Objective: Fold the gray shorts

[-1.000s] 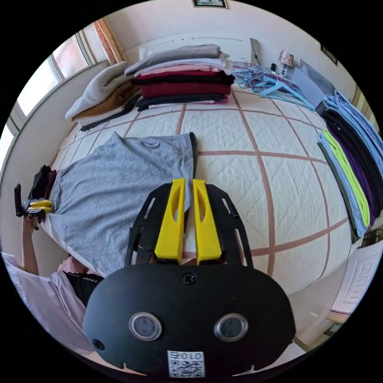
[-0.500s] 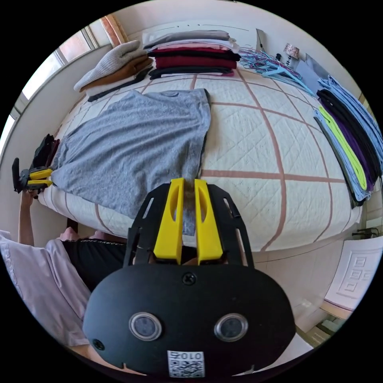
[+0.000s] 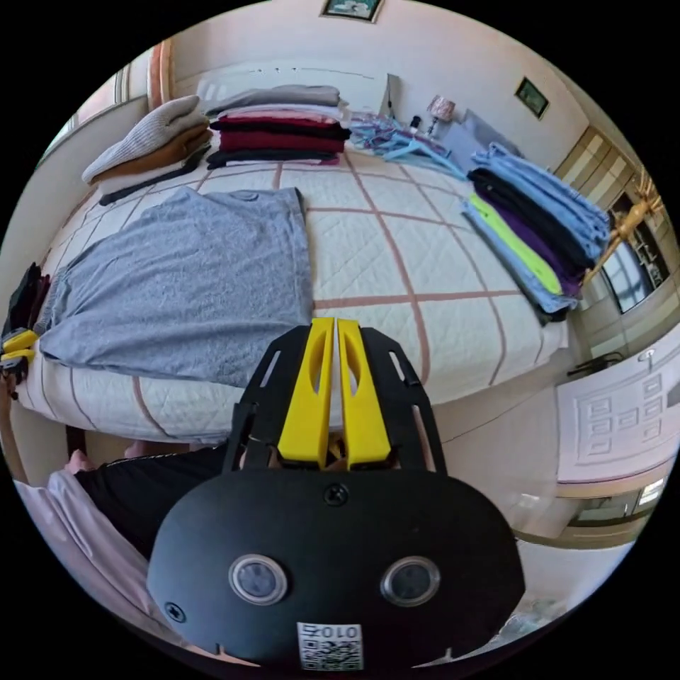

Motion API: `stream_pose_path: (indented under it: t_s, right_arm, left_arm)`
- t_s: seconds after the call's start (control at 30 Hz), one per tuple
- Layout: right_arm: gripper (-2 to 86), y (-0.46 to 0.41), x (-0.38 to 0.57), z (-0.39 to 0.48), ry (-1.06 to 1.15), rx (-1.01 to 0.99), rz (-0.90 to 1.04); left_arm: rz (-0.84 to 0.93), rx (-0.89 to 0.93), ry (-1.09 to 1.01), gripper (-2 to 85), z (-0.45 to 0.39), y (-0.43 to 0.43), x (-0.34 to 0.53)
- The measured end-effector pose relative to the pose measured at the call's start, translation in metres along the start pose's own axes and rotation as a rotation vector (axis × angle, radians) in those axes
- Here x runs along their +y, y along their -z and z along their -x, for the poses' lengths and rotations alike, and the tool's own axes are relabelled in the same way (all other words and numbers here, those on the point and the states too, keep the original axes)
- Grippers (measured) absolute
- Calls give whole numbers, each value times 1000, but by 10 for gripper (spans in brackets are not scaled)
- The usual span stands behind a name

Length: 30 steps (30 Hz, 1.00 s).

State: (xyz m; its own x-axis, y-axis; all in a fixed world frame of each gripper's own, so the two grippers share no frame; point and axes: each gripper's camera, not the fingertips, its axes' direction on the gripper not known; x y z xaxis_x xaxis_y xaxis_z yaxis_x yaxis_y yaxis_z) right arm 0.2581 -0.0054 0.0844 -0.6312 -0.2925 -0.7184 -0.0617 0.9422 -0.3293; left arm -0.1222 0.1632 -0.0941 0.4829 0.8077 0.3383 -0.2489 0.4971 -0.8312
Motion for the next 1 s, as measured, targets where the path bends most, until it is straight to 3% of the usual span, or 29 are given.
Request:
stream_pose_path:
  t_s: [0.13, 0.2, 0.27, 0.33, 0.43, 0.5, 0.67, 0.87, 1.0]
  right_arm:
    - [19, 13, 10, 59, 119, -54, -65]
    - [20, -17, 14, 89, 171, -98, 23]
    - [23, -40, 17, 97, 162, -137, 145]
    - [28, -29, 22, 99, 105, -106, 105]
    - [49, 26, 29, 124, 73, -6, -139]
    - [71, 58, 27, 177, 210, -76, -283]
    - [102, 73, 18, 320, 650, -340, -311]
    - [117, 61, 26, 440, 1030, -254, -301]
    - [122, 37, 26, 475, 1164, -169, -246]
  left_arm:
    - [-43, -43, 53, 100, 10, 13, 8]
    - [-38, 33, 53, 102, 16, 2, 9]
    - [80, 76, 90, 104, 25, -25, 13]
    - [87, 27, 95, 105, 23, -23, 23]
    - [63, -75, 97, 105, 20, -8, 41]
    - [57, -68, 109, 106, 24, -5, 48]
    - [-89, 106, 168, 109, 45, 9, 62]
    - [-116, 78, 204, 113, 58, 21, 86]
    - [-165, 206, 245, 119, 70, 17, 93]
